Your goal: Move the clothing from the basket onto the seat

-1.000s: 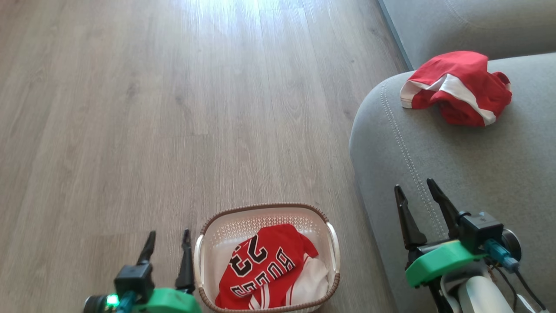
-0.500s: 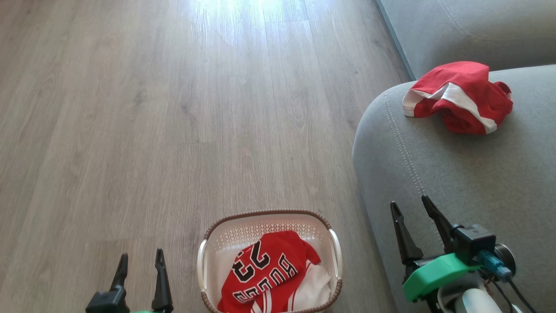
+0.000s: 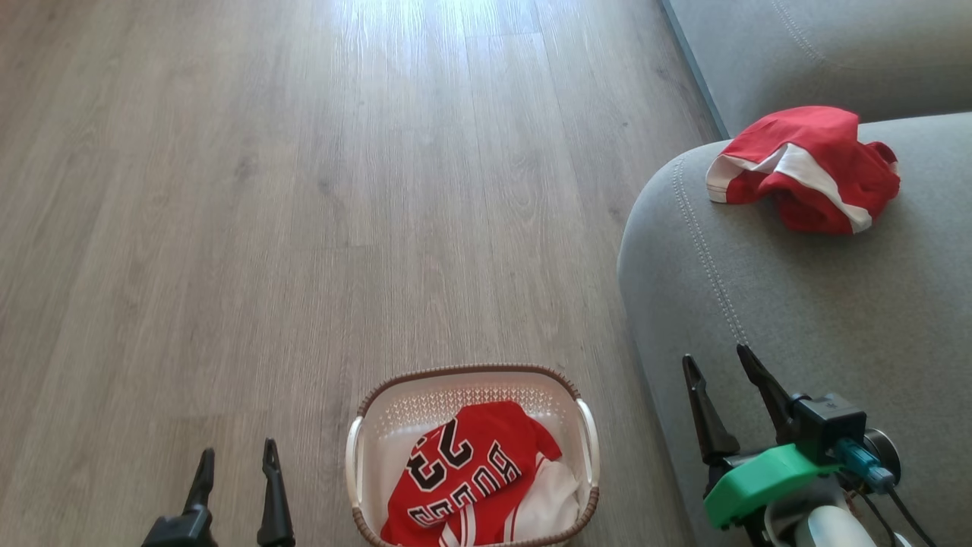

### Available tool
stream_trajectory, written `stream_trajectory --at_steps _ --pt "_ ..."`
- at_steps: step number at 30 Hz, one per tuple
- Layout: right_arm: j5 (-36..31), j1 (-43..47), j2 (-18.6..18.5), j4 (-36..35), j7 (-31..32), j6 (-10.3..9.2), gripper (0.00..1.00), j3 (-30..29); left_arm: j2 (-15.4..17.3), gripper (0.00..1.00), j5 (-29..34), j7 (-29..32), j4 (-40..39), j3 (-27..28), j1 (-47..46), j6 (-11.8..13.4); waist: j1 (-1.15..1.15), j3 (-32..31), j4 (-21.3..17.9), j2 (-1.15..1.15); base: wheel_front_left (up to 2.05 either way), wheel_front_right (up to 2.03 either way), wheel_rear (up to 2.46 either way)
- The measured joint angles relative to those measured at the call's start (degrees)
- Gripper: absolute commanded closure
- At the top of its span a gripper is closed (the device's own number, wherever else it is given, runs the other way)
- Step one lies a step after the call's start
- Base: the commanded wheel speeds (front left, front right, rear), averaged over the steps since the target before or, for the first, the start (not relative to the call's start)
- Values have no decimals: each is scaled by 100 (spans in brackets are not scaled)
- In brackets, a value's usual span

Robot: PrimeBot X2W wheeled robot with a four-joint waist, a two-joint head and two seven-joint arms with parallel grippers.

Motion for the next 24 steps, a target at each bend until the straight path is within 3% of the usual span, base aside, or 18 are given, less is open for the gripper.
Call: stream_trajectory --at_steps 24 --pt "-8 -82 4 -253 0 0 0 -215 -35 0 183 8 170 -137 -241 -159 0 516 -37 0 0 0 0"
